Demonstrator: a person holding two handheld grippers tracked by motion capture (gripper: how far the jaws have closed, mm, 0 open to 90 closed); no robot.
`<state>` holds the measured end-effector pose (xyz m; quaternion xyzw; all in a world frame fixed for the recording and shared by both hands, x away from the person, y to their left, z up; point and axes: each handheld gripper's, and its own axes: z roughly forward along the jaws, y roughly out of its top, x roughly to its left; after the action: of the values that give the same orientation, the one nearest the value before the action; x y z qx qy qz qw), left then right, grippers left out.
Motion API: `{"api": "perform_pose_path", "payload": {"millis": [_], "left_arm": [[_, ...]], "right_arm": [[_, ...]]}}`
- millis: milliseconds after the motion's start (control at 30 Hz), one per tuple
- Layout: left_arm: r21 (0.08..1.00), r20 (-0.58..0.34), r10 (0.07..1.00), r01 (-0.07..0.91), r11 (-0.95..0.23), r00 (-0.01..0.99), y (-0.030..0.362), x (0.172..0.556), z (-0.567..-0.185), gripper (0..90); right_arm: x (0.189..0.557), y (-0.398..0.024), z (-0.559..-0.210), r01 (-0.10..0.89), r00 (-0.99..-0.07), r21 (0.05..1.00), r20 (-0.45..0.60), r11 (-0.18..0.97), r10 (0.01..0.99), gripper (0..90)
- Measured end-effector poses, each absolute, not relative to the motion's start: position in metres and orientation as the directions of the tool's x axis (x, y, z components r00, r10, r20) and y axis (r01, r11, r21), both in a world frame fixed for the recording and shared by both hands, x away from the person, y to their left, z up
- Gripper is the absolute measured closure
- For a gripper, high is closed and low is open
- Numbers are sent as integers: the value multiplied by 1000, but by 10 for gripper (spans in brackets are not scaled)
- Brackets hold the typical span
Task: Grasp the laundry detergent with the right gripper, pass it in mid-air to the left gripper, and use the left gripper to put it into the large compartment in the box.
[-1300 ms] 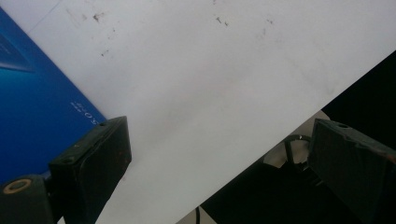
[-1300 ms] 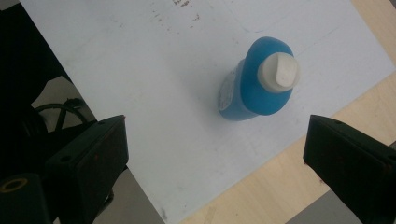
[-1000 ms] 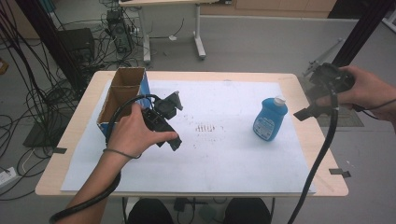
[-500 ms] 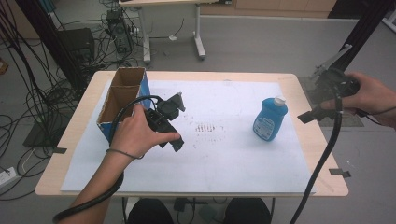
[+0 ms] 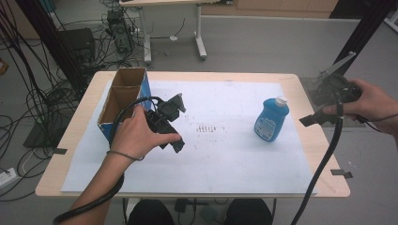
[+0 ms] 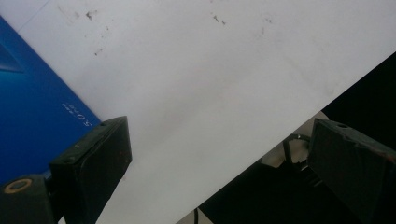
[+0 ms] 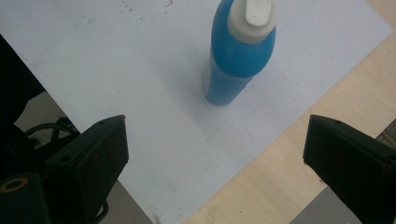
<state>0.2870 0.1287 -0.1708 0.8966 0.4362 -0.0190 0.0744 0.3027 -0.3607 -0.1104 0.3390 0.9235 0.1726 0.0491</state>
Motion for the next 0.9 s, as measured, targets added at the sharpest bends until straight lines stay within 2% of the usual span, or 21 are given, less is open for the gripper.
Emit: {"api": "perform_pose_path", "payload": {"millis": [900], "left_arm": [[106, -92, 776, 781, -616, 624, 126, 287, -173, 68]], "right_arm": [[292, -372, -143, 641, -732, 367, 26, 674, 681, 54]]}}
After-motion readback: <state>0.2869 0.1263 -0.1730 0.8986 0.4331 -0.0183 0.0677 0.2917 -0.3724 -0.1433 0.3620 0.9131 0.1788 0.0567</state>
